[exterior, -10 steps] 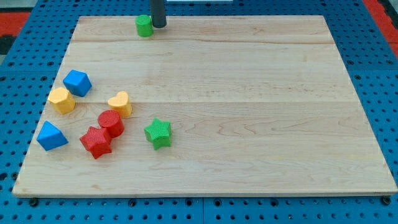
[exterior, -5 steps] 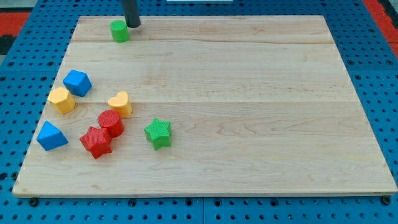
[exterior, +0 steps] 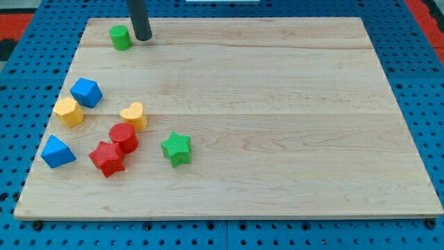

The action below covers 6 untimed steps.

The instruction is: Move the green circle towards the top left of the board

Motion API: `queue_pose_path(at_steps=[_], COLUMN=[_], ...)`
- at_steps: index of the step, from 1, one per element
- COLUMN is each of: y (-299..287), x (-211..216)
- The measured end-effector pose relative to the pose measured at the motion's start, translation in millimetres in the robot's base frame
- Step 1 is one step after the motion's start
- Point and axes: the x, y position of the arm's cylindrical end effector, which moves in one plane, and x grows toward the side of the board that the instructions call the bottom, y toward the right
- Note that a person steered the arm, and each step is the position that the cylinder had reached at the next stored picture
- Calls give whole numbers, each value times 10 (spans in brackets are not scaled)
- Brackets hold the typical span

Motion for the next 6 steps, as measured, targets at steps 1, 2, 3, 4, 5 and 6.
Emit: queue_pose_path(at_steps=[1, 2, 3, 4, 5, 6], y=[-259, -489, -448, -448, -432, -175], x=[223, 230, 206, 206, 284, 433])
